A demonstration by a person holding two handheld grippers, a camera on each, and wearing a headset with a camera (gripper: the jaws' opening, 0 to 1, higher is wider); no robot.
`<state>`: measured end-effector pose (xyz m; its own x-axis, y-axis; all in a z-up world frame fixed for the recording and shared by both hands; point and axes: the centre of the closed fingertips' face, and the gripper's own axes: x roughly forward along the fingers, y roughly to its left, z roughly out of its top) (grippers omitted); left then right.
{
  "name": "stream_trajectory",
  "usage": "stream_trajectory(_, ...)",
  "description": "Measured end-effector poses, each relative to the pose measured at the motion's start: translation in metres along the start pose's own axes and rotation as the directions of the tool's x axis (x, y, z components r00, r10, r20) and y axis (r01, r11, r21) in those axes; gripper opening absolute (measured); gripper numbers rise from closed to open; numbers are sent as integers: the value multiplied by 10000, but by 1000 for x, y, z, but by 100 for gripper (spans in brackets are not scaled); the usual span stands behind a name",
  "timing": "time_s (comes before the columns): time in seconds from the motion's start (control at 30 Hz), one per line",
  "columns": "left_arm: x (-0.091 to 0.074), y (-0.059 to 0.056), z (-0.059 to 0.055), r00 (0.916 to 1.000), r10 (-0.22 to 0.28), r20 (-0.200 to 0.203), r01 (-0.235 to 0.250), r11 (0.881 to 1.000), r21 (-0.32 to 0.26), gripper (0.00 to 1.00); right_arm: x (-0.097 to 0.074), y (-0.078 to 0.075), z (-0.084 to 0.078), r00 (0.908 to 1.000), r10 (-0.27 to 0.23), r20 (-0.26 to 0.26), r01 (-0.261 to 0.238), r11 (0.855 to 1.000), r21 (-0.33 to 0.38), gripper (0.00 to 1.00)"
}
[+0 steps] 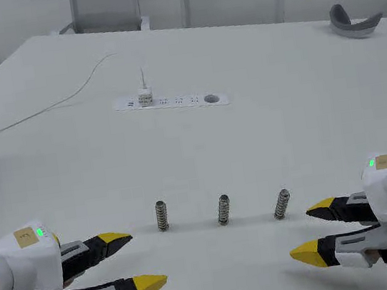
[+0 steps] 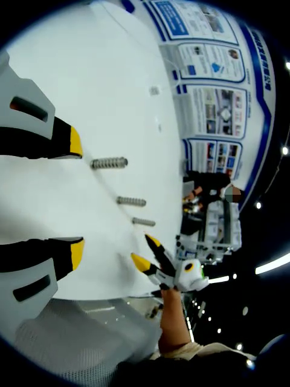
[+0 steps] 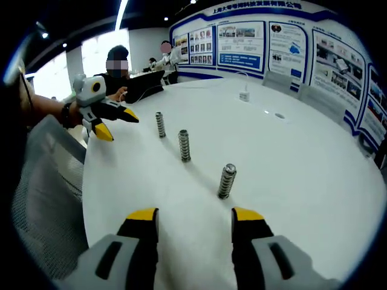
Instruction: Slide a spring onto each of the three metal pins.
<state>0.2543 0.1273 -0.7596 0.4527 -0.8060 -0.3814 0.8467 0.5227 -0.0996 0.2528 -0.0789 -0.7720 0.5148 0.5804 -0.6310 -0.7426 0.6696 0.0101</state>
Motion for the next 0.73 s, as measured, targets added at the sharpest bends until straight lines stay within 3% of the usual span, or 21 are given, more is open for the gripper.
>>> stream_trajectory(0.17, -1, -1, 1, 10000, 9, 42, -9, 10000, -30, 53, -4, 0, 3, 9984, -244, 515, 241, 9997, 73, 50)
stream_trajectory(0.73, -5, -1, -1, 9999, 98, 111, -96, 9998, -163, 53, -7, 2, 6, 9886, -581, 1388, 586, 9983, 11, 51)
